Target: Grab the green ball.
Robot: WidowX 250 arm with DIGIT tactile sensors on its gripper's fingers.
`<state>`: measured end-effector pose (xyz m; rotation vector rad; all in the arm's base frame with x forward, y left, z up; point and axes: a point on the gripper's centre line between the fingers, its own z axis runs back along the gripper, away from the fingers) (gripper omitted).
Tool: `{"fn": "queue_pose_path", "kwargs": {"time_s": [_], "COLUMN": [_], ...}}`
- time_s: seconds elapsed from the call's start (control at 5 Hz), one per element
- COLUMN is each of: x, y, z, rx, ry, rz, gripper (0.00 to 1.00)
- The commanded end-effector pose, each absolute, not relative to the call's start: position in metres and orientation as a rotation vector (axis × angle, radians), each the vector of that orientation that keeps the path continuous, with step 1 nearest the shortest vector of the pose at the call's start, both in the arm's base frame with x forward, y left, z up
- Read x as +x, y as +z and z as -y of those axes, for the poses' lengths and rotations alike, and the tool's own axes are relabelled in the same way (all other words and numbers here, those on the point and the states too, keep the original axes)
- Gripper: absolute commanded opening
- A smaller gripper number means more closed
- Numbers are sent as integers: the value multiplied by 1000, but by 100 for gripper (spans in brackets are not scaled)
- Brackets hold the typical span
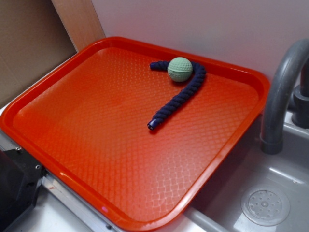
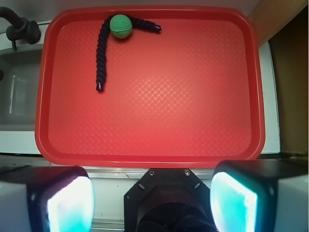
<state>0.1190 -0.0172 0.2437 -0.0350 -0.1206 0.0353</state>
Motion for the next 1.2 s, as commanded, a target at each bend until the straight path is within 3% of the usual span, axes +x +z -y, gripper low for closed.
{"fn": "queue_pose_path", "kwargs": {"time_s": [0.0, 0.2, 0.4, 0.8, 1.0], "x": [119, 169, 219, 304, 327], "y": [244, 194, 146, 105, 83], "z": [17, 27, 45, 60, 65], "rx": [-35, 74, -24, -81, -161], "ry": [35, -2, -86, -146, -121], "rz": [121, 242, 271, 390, 391], "gripper": [100, 100, 100, 100, 100]}}
